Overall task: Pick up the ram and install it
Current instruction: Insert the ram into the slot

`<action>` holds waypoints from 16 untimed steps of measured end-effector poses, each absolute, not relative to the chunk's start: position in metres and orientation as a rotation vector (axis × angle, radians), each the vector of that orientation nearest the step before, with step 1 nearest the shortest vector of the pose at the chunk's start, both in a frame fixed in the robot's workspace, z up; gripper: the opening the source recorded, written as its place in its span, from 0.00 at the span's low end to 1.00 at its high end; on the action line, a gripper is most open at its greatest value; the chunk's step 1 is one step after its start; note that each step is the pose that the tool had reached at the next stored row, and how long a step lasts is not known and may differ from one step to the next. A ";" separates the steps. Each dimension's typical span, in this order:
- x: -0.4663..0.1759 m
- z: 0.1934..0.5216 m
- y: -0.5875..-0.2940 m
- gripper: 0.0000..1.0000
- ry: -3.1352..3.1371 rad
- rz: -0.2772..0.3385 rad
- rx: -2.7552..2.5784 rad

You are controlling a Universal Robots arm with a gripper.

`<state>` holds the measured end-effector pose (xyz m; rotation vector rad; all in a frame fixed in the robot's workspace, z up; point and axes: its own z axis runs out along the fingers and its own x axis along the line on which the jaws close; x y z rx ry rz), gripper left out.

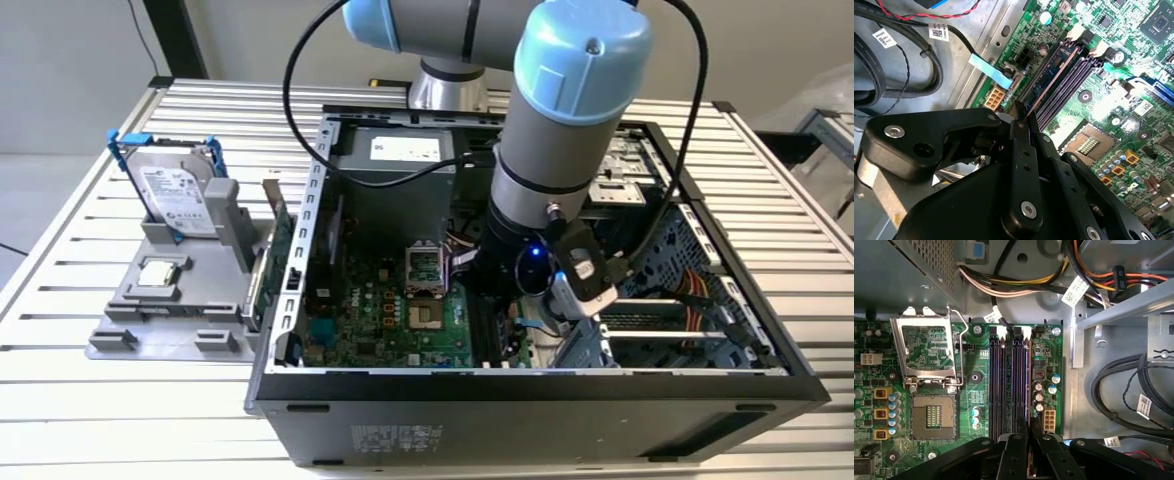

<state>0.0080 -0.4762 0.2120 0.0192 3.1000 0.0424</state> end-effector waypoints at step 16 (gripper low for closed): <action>0.008 0.210 -0.478 0.00 3.105 0.041 0.079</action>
